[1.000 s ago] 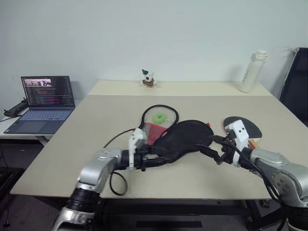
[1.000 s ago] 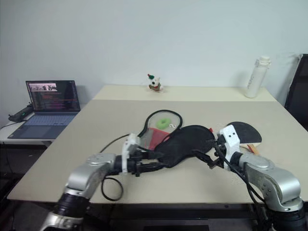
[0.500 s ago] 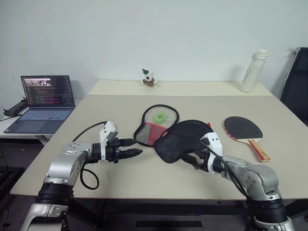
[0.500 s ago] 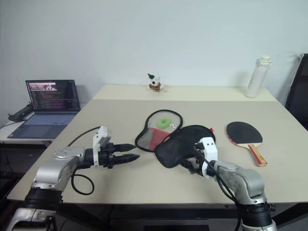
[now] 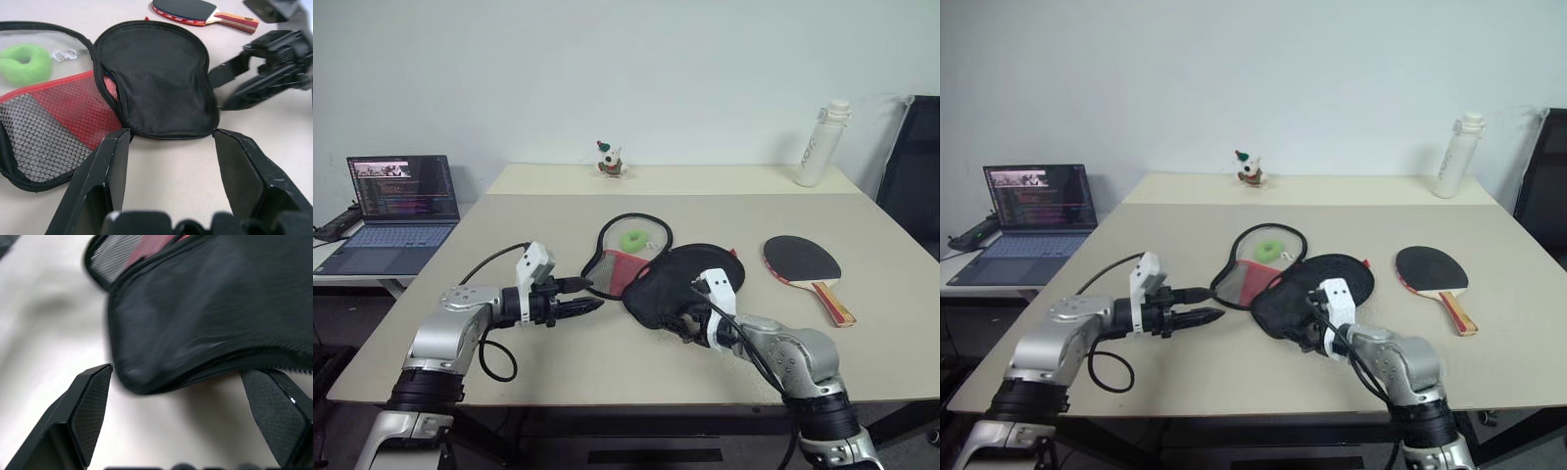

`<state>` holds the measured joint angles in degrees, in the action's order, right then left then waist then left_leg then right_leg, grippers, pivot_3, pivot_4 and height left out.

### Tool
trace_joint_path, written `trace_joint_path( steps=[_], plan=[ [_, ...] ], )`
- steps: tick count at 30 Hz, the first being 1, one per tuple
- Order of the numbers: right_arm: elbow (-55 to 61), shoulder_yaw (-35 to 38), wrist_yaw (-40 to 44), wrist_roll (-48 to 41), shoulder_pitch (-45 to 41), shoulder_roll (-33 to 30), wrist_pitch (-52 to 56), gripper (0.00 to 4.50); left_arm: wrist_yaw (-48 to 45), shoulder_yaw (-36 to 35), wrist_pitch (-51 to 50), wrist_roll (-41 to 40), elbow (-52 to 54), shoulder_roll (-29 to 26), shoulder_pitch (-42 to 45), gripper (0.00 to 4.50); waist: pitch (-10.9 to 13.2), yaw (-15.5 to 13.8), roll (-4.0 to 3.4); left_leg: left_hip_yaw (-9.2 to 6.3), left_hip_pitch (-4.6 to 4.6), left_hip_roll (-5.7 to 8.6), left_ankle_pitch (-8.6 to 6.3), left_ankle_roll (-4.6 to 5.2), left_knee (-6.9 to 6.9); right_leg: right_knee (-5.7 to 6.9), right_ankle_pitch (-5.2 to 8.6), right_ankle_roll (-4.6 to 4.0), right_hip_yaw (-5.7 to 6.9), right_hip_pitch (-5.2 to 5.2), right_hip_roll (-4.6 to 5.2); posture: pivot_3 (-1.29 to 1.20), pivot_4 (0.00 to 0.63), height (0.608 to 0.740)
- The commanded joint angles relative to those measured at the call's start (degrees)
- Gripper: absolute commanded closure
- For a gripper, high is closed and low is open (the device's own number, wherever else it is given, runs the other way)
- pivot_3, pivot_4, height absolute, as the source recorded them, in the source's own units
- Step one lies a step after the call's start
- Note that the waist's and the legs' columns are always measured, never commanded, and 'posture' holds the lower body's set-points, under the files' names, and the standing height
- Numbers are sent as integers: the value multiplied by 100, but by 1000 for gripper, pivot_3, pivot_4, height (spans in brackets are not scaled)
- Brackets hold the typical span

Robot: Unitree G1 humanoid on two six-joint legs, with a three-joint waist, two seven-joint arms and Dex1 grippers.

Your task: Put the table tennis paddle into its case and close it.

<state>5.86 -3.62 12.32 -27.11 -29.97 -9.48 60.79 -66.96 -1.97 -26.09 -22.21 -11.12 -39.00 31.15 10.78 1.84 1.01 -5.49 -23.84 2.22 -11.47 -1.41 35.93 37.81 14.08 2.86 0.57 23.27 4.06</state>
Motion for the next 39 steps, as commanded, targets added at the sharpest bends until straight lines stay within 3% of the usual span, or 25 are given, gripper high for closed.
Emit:
trace_joint_path(
  steps=[1,5,8,19,23,29,33,39],
  plan=[
    [-114,-24,-44,203,-151,145,-368,0,-10,-38,63,-46,91,-9,124,1597,0,0,0,0,0,1,0,0,-1,0,0,0,0,0,0,0,150,740],
    [-164,31,-7,228,-162,298,-381,0,-7,-28,66,-46,116,2,129,1597,0,0,0,0,0,0,0,0,-2,1,-1,-1,-1,2,-1,0,150,740],
    [-55,214,68,50,-114,401,-216,598,-3,-17,68,-46,154,13,125,1567,0,1,0,-2,1,0,0,0,-1,5,-1,-1,-1,3,-1,0,150,740],
    [155,689,253,-454,-55,404,346,4482,-30,35,97,-55,252,45,121,1567,0,0,0,-3,1,-1,0,0,-2,5,0,-1,-1,3,-1,0,150,740],
    [252,856,554,-649,-22,-134,737,4482,-44,80,112,-52,322,73,94,1567,0,-7,-1,-3,0,-1,0,0,-1,4,0,-1,-2,3,0,0,150,740],
    [121,569,1625,-765,14,-1729,1144,4482,-61,165,92,-77,462,123,46,1567,1,-11,0,7,-3,0,0,0,-1,-6,1,1,-2,-1,6,0,150,740],
    [-711,183,2472,-411,-416,-2772,684,4482,-62,225,88,-69,529,164,21,1567,3,-12,-2,27,-3,0,0,1,-2,-7,15,25,0,0,5,0,150,740],
    [-2130,-676,3634,382,-1347,-3436,-312,4482,-51,292,110,-57,529,195,66,1567,5,4,0,40,-2,1,0,0,-2,-8,15,25,-4,1,2,0,150,740]
  ],
)
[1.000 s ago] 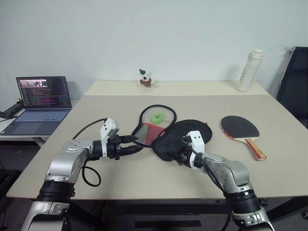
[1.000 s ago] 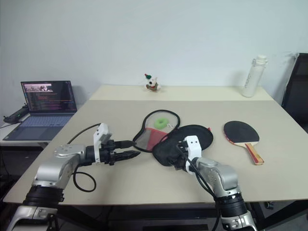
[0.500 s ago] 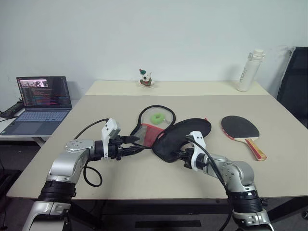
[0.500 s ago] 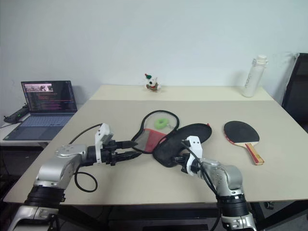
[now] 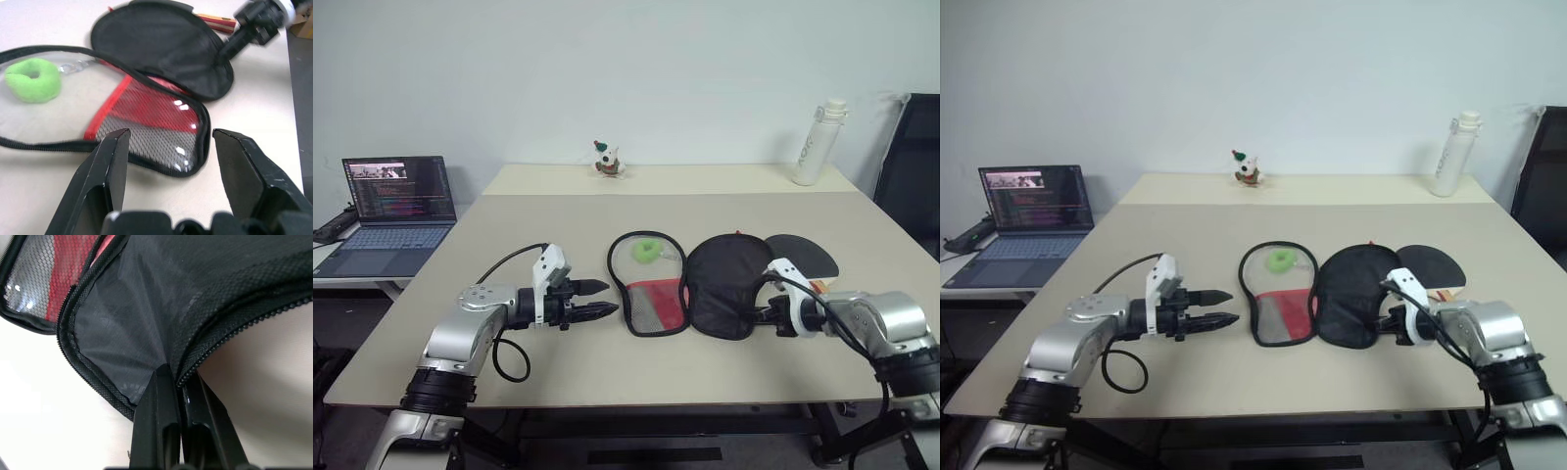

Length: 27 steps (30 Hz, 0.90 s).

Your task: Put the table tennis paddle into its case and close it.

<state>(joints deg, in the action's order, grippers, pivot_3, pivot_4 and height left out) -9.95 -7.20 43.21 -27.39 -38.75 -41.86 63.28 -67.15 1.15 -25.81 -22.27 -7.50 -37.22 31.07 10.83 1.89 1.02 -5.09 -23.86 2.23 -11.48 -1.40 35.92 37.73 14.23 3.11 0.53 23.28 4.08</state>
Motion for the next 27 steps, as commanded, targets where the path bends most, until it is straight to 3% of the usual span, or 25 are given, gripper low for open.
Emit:
trace_joint_path(
  steps=[1,10,16,22,27],
  plan=[
    [-818,-452,707,559,-645,-228,-738,4482,-22,-7,87,-47,166,30,83,1567,0,-1,0,3,0,0,0,0,0,0,0,0,-1,0,0,0,150,740],
    [-2660,-1028,1716,1573,-1631,-118,-1855,4482,18,11,100,-59,225,61,67,1567,4,-6,2,4,-3,2,-1,-1,0,-6,-8,-11,-4,0,2,0,150,740],
    [-3448,-975,1782,2047,-1997,50,-2406,4482,30,37,118,-38,197,98,107,1567,4,-6,2,3,-2,3,-1,-2,0,-4,-8,-11,-4,1,2,0,150,740],
    [-3909,-680,1591,2263,-2302,119,-2721,2485,16,86,127,-13,150,177,193,1567,4,-5,1,4,-2,5,0,-3,0,-3,-17,-25,-5,1,2,0,150,740],
    [-3585,-125,1487,2058,-2258,-52,-2440,776,-4,89,90,-44,192,216,202,1567,5,-6,0,4,-2,5,0,-3,-1,-3,-17,-26,-5,1,2,0,150,740]
  ],
)
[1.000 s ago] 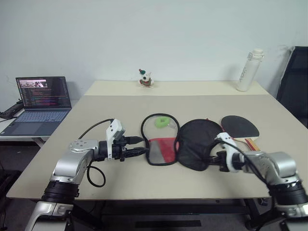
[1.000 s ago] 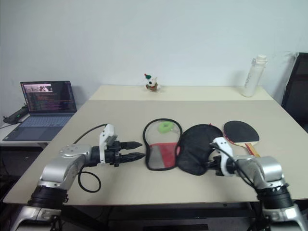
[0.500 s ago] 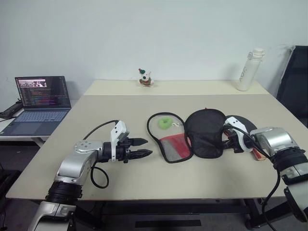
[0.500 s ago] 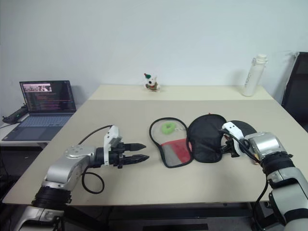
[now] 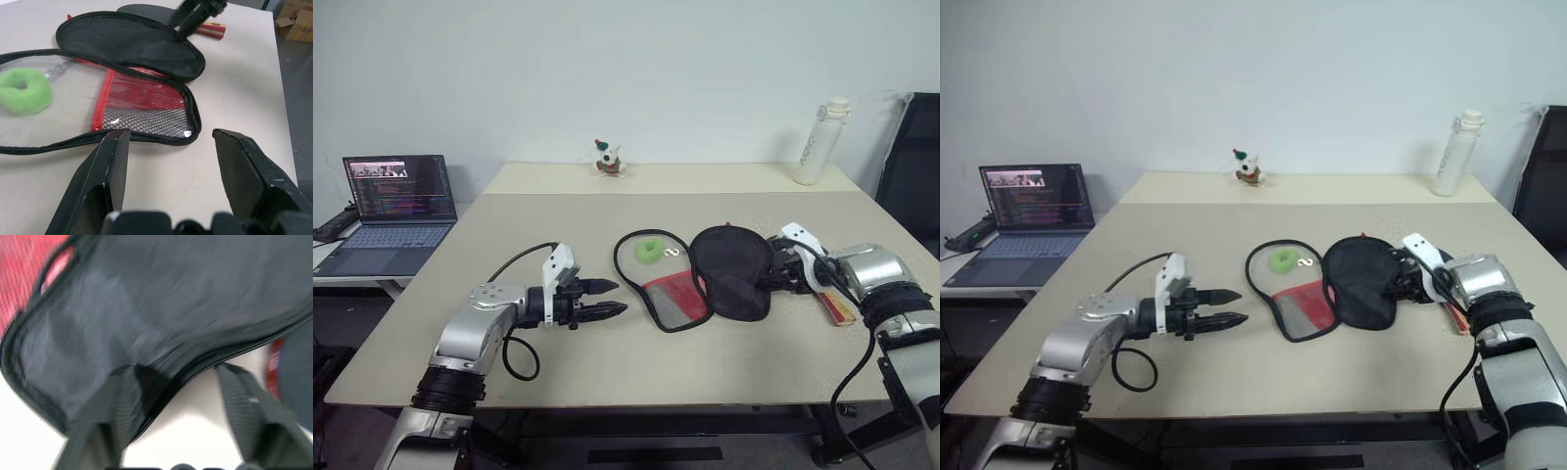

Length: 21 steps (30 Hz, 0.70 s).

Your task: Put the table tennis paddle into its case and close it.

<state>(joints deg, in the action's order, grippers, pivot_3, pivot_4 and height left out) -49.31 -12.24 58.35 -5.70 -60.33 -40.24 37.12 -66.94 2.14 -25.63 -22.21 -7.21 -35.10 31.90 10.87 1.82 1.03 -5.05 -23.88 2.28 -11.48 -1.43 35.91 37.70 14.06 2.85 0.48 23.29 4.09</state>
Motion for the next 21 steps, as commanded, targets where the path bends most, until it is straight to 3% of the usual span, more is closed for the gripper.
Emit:
trace_joint_path(
  steps=[1,2,8,13,21],
  plan=[
    [508,485,-38,-148,-25,-274,275,400,-28,-11,61,-61,180,13,116,1567,1,0,-2,0,0,0,0,0,0,0,0,0,0,0,0,0,150,740],
    [695,655,-113,-208,72,-345,400,33,-31,-17,38,-88,203,28,121,1567,1,0,-2,0,0,0,0,0,0,1,0,0,-1,0,0,0,150,740],
    [2450,1933,-1188,-482,1388,-616,996,33,-275,55,-76,-278,605,0,183,1567,1,-21,-1,-1,-2,-1,0,0,0,0,0,0,-1,0,2,0,150,740],
    [3588,2978,-2419,-619,2450,-233,1537,33,-300,137,-67,-295,728,94,400,1567,2,-31,-1,2,-2,-3,0,0,5,6,0,1,-6,-1,8,0,150,740],
    [3052,3355,-3268,-691,2547,237,1382,33,-389,290,104,-179,332,229,703,1567,1,14,-2,23,15,-2,1,2,10,16,6,23,-15,-3,-6,0,150,740]
  ],
)
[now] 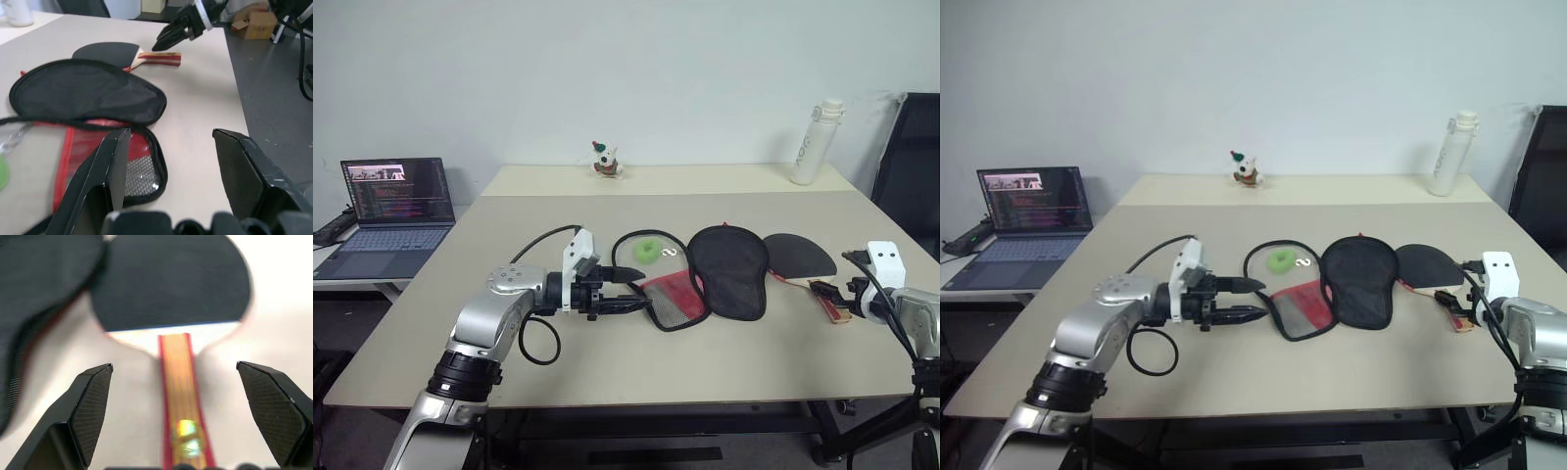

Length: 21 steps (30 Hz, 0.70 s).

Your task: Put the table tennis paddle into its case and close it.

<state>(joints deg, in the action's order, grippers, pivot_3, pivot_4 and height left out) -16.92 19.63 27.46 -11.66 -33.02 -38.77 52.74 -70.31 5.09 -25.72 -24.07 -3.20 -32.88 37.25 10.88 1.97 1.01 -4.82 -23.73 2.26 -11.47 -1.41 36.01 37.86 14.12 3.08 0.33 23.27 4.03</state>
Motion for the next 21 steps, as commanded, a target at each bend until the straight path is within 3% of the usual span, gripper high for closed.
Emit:
trace_joint_path(
  steps=[1,15,19,21],
  plan=[
    [-316,159,-209,-127,-246,145,-219,33,-62,-1,124,11,-96,10,184,1567,0,1,0,1,0,0,0,0,0,0,0,0,0,0,-1,0,150,740],
    [-3109,-959,-64,592,-1420,182,-1997,33,-31,-59,164,33,-121,-102,109,1567,-1,4,2,9,0,3,0,0,3,-8,-15,-14,-13,-4,-1,0,150,740],
    [-3373,-946,-121,623,-1511,174,-2099,872,14,-90,146,4,-46,-158,22,1567,-1,4,2,9,4,3,0,0,4,-6,-15,-13,-14,-7,-1,0,150,740],
    [-3421,-933,-134,627,-1512,176,-2137,1534,25,-99,142,-3,-27,-175,-6,1567,-1,4,2,10,6,2,0,0,4,-5,-16,-13,-17,-7,-1,0,150,740]
  ],
)
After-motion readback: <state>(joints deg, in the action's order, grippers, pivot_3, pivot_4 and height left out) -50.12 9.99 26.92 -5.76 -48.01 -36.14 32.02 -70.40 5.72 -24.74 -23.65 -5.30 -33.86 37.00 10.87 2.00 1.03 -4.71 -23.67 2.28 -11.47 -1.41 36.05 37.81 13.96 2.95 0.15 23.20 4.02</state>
